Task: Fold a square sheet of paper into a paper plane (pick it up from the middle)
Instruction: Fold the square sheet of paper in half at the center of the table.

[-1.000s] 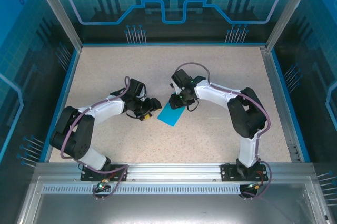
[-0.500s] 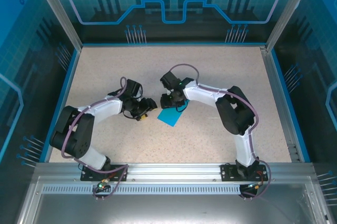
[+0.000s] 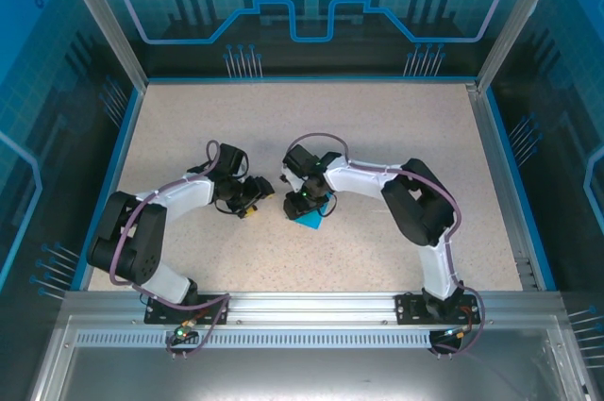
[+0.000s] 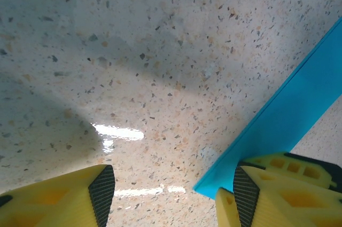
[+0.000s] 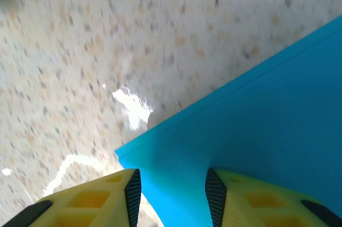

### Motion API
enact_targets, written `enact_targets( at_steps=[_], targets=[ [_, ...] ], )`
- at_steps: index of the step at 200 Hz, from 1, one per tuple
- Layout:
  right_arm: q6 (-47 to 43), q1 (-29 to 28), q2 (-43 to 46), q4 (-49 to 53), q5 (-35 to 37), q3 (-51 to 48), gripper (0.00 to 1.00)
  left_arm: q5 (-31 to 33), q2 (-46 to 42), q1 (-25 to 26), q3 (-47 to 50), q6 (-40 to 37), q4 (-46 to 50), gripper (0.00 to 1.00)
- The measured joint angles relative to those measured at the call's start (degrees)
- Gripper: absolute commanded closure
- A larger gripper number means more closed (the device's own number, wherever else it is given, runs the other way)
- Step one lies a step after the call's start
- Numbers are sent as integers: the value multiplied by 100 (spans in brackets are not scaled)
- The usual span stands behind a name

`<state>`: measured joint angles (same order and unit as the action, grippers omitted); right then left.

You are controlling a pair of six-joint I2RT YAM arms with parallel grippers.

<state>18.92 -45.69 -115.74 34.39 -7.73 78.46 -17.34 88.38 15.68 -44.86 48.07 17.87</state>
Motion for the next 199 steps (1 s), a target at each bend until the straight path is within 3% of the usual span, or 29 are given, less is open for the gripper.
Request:
enact_targets(
  at_steps=[57, 89, 121, 199],
  targets=[
    [70, 234, 586, 249, 192, -498, 55, -105, -7, 44, -2, -22, -13, 37],
    [704, 426, 925, -81, 339, -577, 62, -227, -4, 332, -2, -17, -17, 42],
    [1224, 774, 929, -275, 339, -651, 67, -435, -4, 619, -4, 7, -74, 43],
    [1864, 1156, 739, -619, -20, -1147, 66, -931, 503, 1305, -280, 326, -490, 43]
  ],
)
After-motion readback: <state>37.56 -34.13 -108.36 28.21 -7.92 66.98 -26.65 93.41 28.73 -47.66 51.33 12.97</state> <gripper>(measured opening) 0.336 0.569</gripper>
